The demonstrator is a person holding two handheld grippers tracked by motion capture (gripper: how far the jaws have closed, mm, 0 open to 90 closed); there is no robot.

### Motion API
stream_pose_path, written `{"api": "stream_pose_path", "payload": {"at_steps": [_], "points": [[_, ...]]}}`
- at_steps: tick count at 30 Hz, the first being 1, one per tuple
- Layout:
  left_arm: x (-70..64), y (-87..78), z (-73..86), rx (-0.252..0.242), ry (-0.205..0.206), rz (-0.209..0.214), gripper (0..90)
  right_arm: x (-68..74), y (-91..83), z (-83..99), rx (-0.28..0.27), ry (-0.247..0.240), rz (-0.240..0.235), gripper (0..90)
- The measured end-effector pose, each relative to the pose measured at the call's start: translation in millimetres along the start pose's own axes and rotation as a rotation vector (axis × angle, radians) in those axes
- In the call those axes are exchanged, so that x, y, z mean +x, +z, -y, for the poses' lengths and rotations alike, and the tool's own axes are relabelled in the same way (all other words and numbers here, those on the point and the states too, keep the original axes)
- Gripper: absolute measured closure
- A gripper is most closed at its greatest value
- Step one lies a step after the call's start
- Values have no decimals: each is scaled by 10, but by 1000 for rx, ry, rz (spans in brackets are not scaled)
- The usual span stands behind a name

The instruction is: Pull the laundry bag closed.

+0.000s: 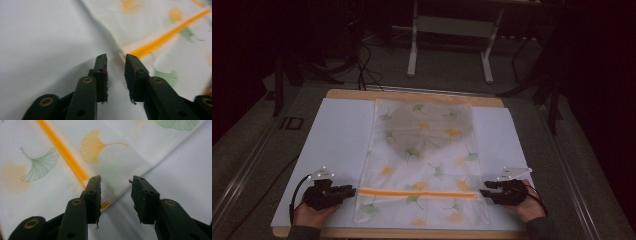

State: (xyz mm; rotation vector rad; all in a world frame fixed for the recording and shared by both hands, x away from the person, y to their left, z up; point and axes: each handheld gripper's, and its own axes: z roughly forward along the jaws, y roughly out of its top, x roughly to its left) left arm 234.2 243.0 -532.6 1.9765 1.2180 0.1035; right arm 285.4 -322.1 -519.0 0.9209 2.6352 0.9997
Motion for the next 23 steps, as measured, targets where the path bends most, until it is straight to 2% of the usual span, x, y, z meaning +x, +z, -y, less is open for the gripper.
{"api": "stream_pose_path", "payload": {"at_steps": [1,2,3,4,5,6,7,9,10,11,12,13,14,15,16,19,20,21,22,23], "points": [[-2,1,-1,-1,6,-26,703,-16,4,13,-9,14,11,590],[-11,10,-9,3,29,-80,698,-30,7,26,-18,30,24,582],[-18,15,-13,-1,37,-102,693,-41,9,38,-25,53,42,575],[-18,15,-13,-1,37,-102,690,-41,9,38,-25,53,42,575],[-26,20,-17,-5,45,-126,681,-70,14,62,-49,87,80,567],[-31,24,-22,-10,53,-145,671,-80,13,74,-65,110,98,561],[-40,33,-30,-24,69,-195,657,-93,16,86,-82,132,115,550],[-32,42,-37,-43,74,-239,619,-100,34,94,-73,158,179,529],[-32,42,-37,-43,74,-239,602,-100,34,94,-73,158,179,529],[-8,59,-45,-58,59,-293,578,-94,52,101,-74,170,230,509],[7,66,-51,-61,47,-321,558,-94,59,107,-80,184,244,492],[7,66,-51,-61,47,-321,546,-94,59,107,-80,184,244,492],[20,72,-55,-73,33,-343,521,-97,69,114,-91,207,260,450],[45,78,-60,-93,15,-385,502,-102,73,117,-96,215,274,435],[59,83,-59,-100,9,-406,487,-110,74,118,-100,226,288,424],[107,105,-58,-89,4,-410,490,-128,72,125,-133,268,320,417],[140,133,-60,-71,23,-463,489,-136,73,121,-138,276,337,412],[140,133,-60,-71,23,-463,482,-136,73,121,-138,276,337,412],[185,145,-77,-83,1,-491,463,-158,85,109,-140,303,357,394],[185,145,-77,-83,1,-491,444,-158,85,109,-140,303,357,394]]}}
